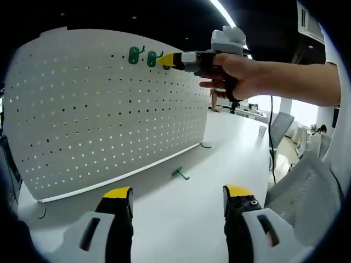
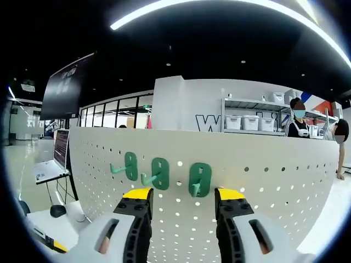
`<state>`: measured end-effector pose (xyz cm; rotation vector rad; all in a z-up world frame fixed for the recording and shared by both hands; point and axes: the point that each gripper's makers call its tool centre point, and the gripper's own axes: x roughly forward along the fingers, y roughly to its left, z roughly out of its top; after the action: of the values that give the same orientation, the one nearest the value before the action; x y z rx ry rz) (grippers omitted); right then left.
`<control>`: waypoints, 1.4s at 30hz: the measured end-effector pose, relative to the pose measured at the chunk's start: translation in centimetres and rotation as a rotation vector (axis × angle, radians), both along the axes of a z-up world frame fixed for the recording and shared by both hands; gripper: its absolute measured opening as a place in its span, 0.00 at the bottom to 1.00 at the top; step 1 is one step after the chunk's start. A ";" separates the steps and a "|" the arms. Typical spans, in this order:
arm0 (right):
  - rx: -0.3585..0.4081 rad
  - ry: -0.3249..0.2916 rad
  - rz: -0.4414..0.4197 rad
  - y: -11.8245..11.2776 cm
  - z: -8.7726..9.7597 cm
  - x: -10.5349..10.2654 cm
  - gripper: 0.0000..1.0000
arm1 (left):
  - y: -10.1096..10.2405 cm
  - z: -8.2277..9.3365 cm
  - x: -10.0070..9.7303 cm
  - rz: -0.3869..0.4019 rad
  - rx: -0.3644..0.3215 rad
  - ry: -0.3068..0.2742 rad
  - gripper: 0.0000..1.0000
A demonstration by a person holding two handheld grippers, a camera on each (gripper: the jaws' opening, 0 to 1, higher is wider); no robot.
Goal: Insert the hook assembly into the mounting plate slot until the hook locks in place.
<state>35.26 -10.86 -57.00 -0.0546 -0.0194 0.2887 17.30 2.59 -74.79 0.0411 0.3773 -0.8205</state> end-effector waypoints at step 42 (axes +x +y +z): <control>0.069 0.018 0.212 -0.3 -1.4 -3.3 0.49 | 0.1 0.5 0.4 0.006 -0.001 -0.009 0.70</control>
<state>31.91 -11.17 -58.41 0.0184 -0.0173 0.5002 17.66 2.65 -74.30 0.0424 0.3682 -0.8148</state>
